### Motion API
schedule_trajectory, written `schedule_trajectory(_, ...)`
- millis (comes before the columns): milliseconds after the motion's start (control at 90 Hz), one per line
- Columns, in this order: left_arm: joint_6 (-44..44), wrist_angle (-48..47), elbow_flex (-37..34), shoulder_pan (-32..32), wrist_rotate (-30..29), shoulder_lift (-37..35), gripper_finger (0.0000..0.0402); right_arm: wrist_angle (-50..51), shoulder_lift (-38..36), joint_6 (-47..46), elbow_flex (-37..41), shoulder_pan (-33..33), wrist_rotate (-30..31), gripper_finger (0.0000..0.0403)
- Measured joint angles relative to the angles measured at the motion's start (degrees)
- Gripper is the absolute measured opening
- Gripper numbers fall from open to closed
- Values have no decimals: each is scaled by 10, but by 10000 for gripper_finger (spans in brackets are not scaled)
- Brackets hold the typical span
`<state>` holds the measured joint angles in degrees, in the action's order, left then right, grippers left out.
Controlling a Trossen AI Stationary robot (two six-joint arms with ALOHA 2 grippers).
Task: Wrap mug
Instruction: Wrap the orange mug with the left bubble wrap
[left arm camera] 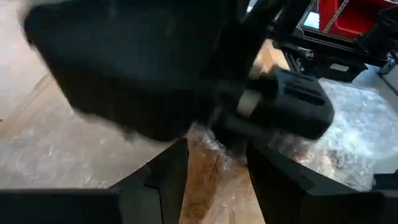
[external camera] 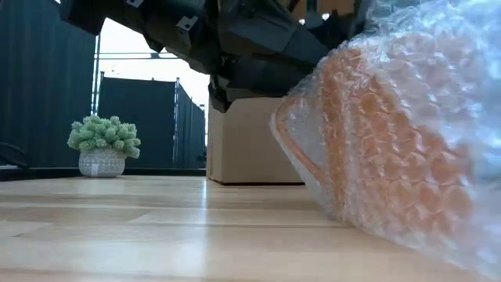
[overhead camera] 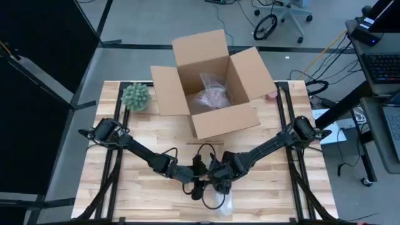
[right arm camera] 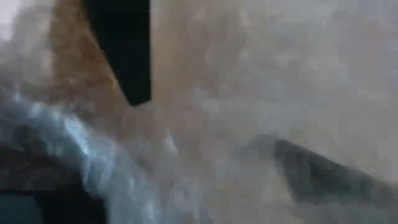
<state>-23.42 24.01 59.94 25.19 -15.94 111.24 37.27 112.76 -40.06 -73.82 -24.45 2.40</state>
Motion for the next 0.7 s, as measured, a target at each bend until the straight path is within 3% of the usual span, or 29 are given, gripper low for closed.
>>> schedule_trajectory(111,0,0,0,0,0,0,150,-36,-3,0,22,2,-14,220)
schedule_trajectory(267,2,0,0,0,3,0,150,-53,-4,9,22,2,-24,61)
schedule_trajectory(333,2,1,0,0,-4,0,150,-55,-5,27,21,5,-29,32)
schedule_trajectory(444,2,1,0,0,0,-1,150,-50,-4,19,16,5,-24,42)
schedule_trajectory(700,14,-30,-2,10,3,-28,150,-57,-2,-11,16,4,-26,143)
